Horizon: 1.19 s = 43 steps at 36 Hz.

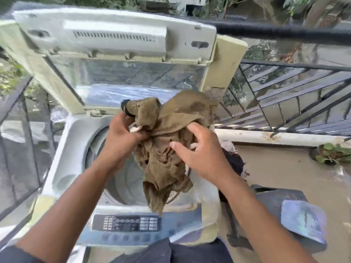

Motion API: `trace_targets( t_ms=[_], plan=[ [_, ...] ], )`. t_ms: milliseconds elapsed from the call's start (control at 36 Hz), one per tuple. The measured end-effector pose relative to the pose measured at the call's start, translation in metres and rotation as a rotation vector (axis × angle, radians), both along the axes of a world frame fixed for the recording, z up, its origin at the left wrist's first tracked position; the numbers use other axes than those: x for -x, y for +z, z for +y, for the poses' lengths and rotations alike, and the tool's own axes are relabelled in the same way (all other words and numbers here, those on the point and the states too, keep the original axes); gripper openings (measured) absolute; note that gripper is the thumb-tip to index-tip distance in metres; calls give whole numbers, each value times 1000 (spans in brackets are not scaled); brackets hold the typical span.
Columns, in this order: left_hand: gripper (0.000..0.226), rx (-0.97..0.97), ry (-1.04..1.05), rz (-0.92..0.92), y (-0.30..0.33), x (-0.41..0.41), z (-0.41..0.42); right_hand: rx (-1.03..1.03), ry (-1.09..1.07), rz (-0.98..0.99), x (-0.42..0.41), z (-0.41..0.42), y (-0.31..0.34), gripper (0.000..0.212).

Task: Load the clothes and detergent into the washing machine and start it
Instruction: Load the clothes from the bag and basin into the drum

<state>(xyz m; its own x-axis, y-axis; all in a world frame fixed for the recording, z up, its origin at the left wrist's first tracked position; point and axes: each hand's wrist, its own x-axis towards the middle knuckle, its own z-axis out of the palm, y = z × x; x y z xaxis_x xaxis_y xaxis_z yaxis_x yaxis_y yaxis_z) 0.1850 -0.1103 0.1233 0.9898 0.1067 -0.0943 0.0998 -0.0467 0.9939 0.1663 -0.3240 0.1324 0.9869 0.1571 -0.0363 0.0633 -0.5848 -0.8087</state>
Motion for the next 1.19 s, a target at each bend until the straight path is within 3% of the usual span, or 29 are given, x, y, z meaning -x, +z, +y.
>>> trace_targets(
  t_ms=[56, 111, 194, 250, 333, 389, 472, 528, 611, 667, 722, 778, 833, 1028, 1194],
  plan=[
    [52, 71, -19, -51, 2, 2, 18, 175, -98, -163, 4, 13, -2, 58],
    [56, 151, -52, -83, 4, 2, 36, 232, -185, -239, 8, 25, -7, 88],
    [52, 256, -107, -74, 5, 0, 62, 136, -203, -159, 11, 40, -15, 121],
    [44, 259, -155, -66, 3, -1, 76, 0, -138, -65, 9, 50, -21, 124],
    [31, 156, -178, -46, -11, 1, 89, -267, -84, 82, 2, 70, -38, 115],
    [32, 52, -242, -18, -27, 3, 95, -316, -109, 131, -4, 83, -54, 94],
    [48, -88, -392, 21, -58, 5, 103, -147, -105, 74, -9, 95, -89, 61],
    [56, -249, -486, 57, -81, 4, 110, -24, -78, 103, -9, 99, -113, 56],
    [55, -665, -663, 187, -114, 6, 117, 247, 95, 285, -7, 104, -143, 59],
    [62, -973, -802, 313, -130, 10, 119, 463, 282, 428, -6, 107, -157, 45],
    [64, -1090, -893, 408, -141, 14, 118, 666, 471, 581, -5, 110, -165, 29],
    [64, -1122, -941, 472, -147, 17, 116, 783, 564, 681, -2, 111, -169, 20],
    [66, -1096, -935, 520, -149, 19, 116, 804, 558, 681, 0, 109, -171, 27],
    [51, -966, -814, 528, -139, 26, 109, 678, 424, 523, 2, 95, -157, 32],
    [44, -877, -741, 402, -113, 29, 82, 529, 271, 393, 4, 72, -135, 33]
  ],
)
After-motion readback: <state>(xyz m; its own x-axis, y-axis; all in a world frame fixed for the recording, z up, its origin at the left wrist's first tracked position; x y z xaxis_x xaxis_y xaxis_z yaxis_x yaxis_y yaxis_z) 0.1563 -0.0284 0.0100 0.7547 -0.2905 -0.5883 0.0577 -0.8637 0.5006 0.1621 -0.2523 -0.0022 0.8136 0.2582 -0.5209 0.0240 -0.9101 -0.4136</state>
